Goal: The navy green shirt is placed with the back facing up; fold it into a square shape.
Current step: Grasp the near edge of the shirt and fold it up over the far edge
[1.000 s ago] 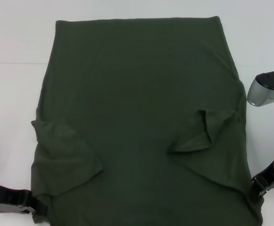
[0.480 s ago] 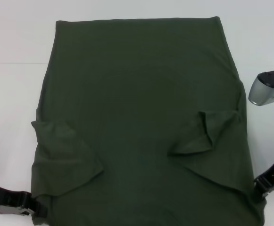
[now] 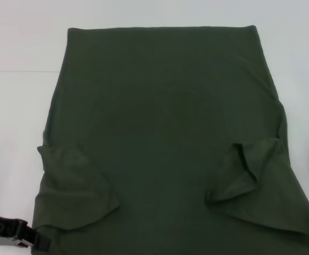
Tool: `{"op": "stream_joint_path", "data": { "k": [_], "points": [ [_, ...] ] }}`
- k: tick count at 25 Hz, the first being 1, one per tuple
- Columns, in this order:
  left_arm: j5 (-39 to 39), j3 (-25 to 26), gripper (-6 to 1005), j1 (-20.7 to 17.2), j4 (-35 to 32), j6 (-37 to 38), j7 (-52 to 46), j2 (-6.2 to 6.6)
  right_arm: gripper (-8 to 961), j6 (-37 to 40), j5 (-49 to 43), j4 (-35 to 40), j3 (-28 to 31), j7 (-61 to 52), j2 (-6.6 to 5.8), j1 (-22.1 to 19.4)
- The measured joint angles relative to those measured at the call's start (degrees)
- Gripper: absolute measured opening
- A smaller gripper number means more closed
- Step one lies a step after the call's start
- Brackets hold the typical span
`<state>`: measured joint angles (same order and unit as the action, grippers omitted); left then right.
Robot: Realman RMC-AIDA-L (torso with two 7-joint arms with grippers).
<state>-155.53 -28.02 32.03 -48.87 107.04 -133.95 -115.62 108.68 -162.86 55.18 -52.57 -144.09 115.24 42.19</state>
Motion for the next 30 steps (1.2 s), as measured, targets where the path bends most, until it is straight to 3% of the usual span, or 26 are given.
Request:
{"op": "stream_joint_path", "data": {
  "k": [5,15,26,28,30],
  "points": [
    [-0.36,1.24,43,-0.79,0.70,2.00,0.98,0.31,13,1.32,0.01,-0.62,4.39,3.24,-1.03,-3.23],
    [-0.82,1.76,44,-2.31,1.47,6.22,2.17,0.01,14,2.67,0.00,-1.04,9.47,7.89,-0.97,-7.91],
    [-0.01,1.76,44,-1.86,2.55,8.77,3.63,-0.04,14,2.46,0.37,-5.00,13.58,10.80,-1.75,-7.49],
    [1.30,2.69,44,-1.47,2.64,8.62,4.09,0.07,14,2.42,1.86,-6.01,15.63,11.68,-2.25,-7.11],
    [3.67,4.71,43,-1.06,3.03,8.14,4.55,0.43,14,2.51,4.70,-7.72,18.10,12.09,-3.57,-6.81]
  ]
}}
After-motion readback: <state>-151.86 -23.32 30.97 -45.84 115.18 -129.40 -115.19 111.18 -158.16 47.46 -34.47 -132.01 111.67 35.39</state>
